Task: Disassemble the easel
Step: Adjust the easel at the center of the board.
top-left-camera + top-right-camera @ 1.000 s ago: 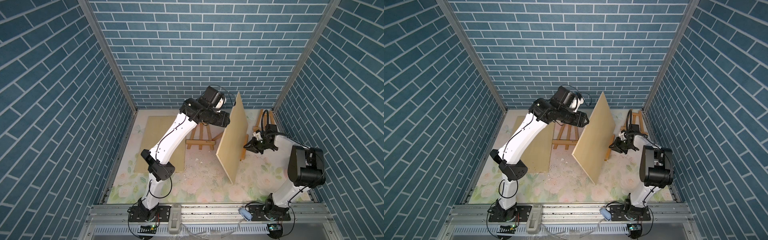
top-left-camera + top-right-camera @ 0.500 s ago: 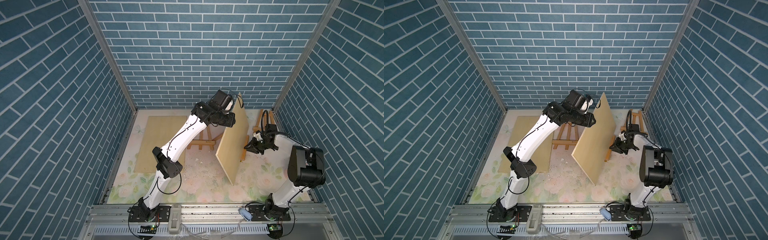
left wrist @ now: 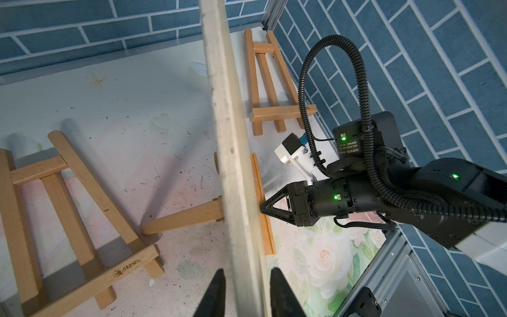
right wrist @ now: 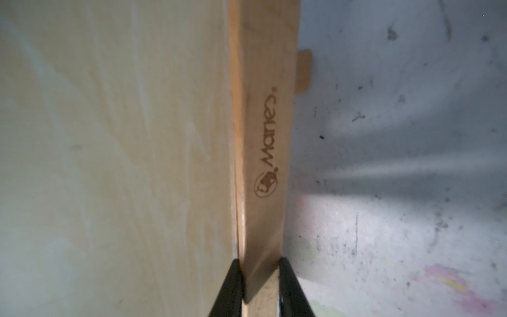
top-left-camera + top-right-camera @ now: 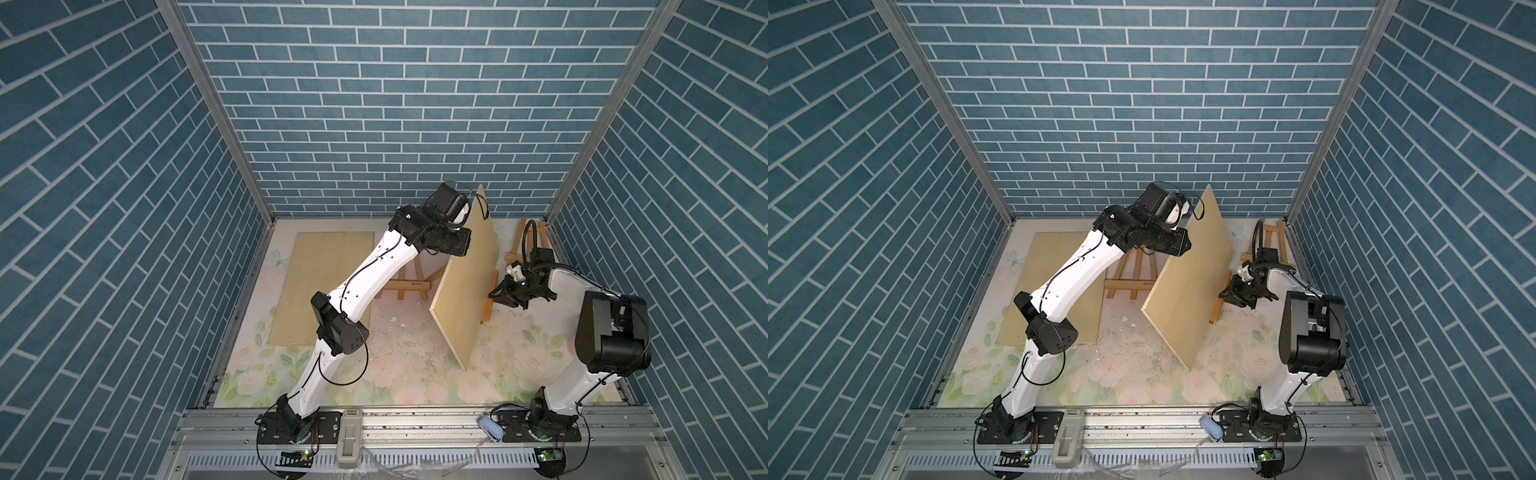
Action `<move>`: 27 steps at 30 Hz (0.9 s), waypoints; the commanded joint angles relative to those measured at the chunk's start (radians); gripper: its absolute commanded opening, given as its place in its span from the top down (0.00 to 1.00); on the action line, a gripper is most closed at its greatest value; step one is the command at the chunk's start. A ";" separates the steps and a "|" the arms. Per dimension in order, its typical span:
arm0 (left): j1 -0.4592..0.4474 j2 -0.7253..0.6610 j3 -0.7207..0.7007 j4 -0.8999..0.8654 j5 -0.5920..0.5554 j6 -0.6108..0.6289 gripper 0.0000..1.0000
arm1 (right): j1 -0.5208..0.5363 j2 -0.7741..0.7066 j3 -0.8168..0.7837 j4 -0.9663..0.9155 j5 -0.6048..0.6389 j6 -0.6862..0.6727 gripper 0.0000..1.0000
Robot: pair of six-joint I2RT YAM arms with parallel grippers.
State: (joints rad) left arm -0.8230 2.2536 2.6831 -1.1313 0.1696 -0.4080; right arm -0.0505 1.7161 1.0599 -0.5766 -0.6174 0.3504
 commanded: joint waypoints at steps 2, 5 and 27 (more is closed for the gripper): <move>0.011 0.009 0.021 -0.029 -0.027 0.015 0.91 | -0.003 0.006 0.025 -0.074 0.049 -0.048 0.90; 0.015 0.002 0.024 -0.028 -0.018 0.016 0.94 | -0.003 0.015 0.031 -0.071 0.047 -0.044 0.90; 0.022 -0.219 0.010 0.117 0.096 -0.092 0.96 | -0.003 -0.158 0.109 -0.061 -0.014 -0.004 0.90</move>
State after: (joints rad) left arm -0.8116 2.1632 2.6766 -1.1431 0.2428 -0.4858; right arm -0.0513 1.6218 1.1213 -0.6453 -0.5880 0.3679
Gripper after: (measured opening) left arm 0.117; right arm 0.210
